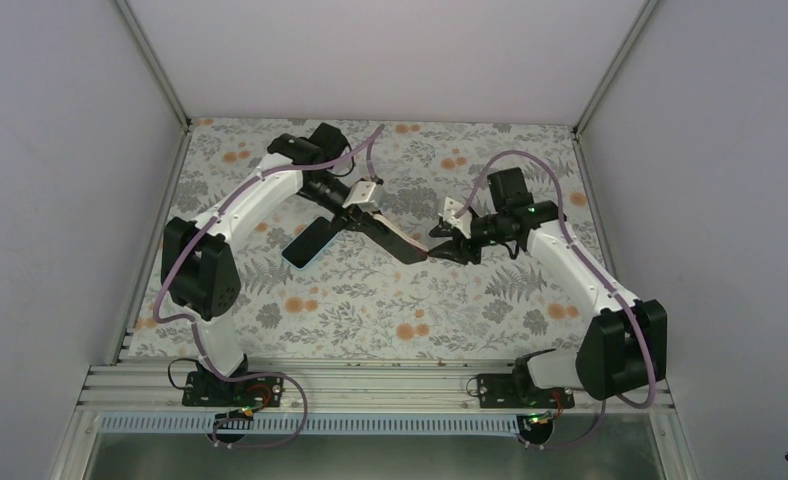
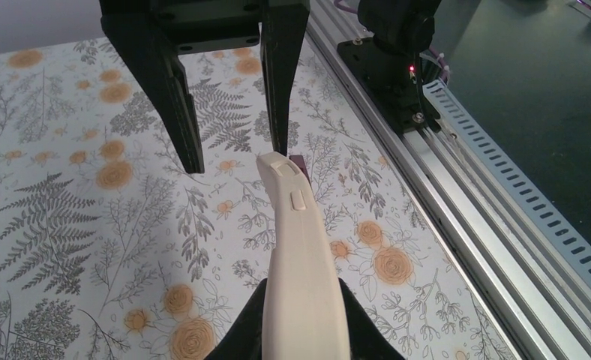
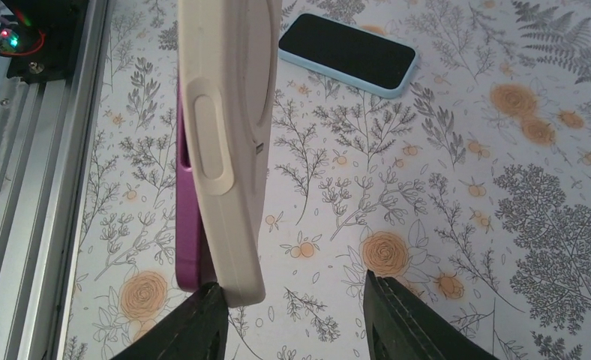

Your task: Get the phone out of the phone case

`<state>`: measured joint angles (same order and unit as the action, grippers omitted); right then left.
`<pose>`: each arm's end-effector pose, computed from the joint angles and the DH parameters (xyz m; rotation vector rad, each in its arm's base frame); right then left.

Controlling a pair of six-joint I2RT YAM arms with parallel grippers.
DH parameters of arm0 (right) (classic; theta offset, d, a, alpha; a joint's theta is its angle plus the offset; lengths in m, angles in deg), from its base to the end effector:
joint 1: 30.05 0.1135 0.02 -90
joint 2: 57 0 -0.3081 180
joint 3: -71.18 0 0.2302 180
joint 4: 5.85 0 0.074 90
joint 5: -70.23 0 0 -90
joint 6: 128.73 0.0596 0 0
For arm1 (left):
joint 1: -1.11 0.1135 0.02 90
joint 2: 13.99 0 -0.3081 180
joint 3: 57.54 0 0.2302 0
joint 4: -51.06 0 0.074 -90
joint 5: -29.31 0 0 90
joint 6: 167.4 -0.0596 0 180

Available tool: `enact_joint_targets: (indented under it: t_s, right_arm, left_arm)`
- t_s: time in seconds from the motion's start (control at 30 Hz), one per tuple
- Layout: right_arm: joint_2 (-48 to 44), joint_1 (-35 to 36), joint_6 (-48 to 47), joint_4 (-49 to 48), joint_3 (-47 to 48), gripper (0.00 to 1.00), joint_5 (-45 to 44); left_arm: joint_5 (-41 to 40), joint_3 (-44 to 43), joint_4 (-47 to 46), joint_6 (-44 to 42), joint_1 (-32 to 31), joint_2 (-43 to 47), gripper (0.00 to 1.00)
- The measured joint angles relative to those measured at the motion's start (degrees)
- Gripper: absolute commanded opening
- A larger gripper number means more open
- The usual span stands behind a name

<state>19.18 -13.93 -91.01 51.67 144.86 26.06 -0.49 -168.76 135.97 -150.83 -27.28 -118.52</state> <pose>0.2130 0.1061 0.3026 -1.5161 1.7653 0.7370 0.2808 -0.2105 0.3371 1.8845 1.3526 -1.1484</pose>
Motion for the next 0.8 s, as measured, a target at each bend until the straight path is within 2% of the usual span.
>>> enact_joint_targets:
  t_s: [0.4,0.53,0.7,0.8]
  right_arm:
    - [4.5,7.1,7.2,-0.6,4.8,0.52,-5.9]
    - [5.3,7.1,9.7,-0.2,6.4,0.56,-4.6]
    - [9.2,8.2,12.1,2.1,12.9,0.58,-1.4]
    - [10.2,9.5,13.1,2.1,14.2,0.53,-1.6]
  left_arm:
    - [0.5,-2.7,3.4,-2.2,0.0,-0.9,0.02]
    - [1.5,-2.7,3.3,-2.4,0.0,-0.9,0.02]
    - [4.7,-2.8,2.8,-2.0,0.9,-0.9,0.02]
    - [5.4,-2.8,3.4,-1.0,1.6,-1.0,0.02]
